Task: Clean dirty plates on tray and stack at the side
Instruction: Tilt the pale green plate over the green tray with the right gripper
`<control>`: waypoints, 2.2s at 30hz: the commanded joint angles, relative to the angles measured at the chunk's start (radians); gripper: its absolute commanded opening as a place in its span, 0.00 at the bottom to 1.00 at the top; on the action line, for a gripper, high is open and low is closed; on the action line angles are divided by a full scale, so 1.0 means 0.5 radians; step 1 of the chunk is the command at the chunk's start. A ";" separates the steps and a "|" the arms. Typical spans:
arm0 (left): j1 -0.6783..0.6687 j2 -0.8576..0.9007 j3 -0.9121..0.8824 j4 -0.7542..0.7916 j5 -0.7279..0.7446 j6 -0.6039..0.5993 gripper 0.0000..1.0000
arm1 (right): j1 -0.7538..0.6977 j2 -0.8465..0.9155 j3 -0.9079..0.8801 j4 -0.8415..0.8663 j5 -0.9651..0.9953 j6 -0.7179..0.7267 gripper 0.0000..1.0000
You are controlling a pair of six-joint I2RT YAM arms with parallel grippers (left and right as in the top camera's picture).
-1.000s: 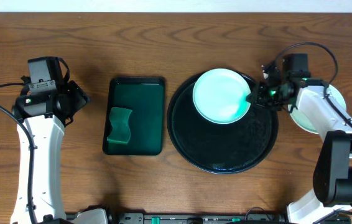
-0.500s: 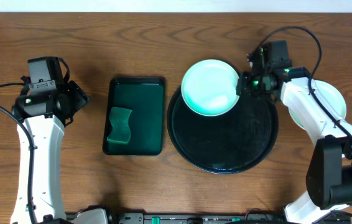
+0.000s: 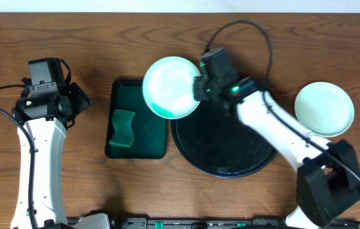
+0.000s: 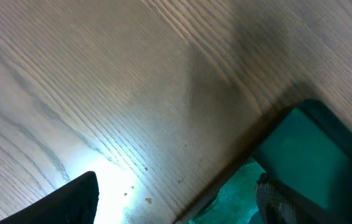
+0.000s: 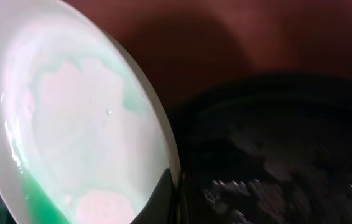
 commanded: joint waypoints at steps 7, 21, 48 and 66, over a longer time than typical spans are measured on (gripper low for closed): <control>0.010 -0.003 0.031 -0.006 0.004 -0.011 0.81 | 0.351 -0.037 0.051 0.346 0.685 -0.189 0.01; 0.010 -0.003 0.031 -0.006 0.004 -0.011 0.81 | 0.395 -0.037 0.051 0.789 0.818 -1.063 0.01; 0.010 -0.003 0.031 -0.006 0.004 -0.011 0.81 | 0.592 -0.037 0.051 1.527 0.908 -2.176 0.01; 0.010 -0.003 0.031 -0.005 0.004 -0.011 0.81 | 0.667 -0.037 0.051 1.609 0.909 -2.224 0.01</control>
